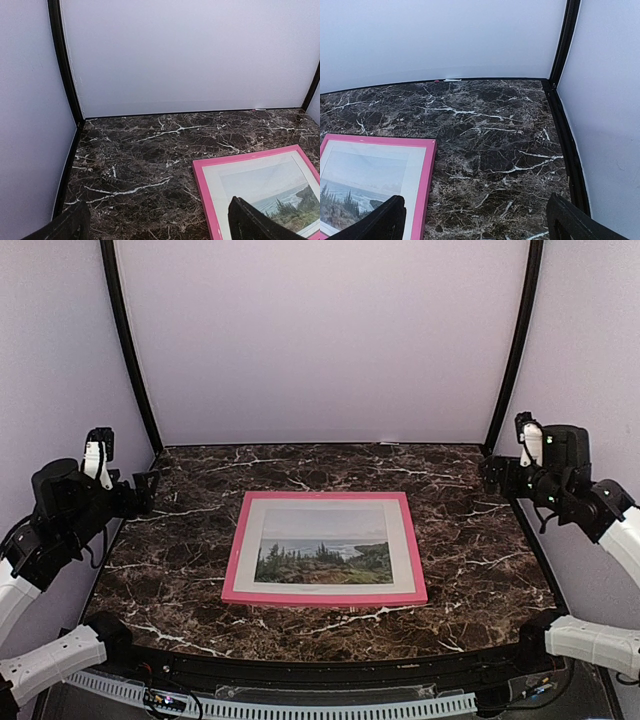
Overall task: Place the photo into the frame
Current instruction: Reset both arms
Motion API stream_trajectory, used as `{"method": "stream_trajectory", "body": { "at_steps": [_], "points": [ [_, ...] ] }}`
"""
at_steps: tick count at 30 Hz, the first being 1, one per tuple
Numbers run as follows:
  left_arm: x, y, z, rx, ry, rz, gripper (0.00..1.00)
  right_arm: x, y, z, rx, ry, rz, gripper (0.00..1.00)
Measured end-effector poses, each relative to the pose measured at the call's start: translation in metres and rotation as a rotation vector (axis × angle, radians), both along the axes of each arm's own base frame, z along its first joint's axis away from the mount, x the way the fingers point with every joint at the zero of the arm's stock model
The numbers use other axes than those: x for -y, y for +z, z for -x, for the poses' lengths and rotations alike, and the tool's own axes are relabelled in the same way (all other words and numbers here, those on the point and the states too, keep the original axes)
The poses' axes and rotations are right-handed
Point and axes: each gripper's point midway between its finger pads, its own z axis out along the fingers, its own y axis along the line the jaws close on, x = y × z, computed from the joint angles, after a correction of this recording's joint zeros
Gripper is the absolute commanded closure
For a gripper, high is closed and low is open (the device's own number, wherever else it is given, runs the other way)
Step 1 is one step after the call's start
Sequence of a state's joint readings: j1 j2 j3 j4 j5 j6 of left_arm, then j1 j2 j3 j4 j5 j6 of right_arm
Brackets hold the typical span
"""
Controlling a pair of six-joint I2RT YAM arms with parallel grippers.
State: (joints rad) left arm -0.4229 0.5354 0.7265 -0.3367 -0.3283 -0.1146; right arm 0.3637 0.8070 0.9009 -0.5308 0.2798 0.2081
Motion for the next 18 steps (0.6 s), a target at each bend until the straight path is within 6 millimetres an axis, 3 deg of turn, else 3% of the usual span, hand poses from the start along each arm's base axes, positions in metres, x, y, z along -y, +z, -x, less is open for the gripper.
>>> {"method": "stream_trajectory", "body": {
  "at_steps": [18],
  "points": [
    [0.003,-0.013,0.0,-0.023,-0.023,-0.03,0.01,0.001,-0.009,0.009,0.038,0.019,-0.001,0.01]
  ]
}}
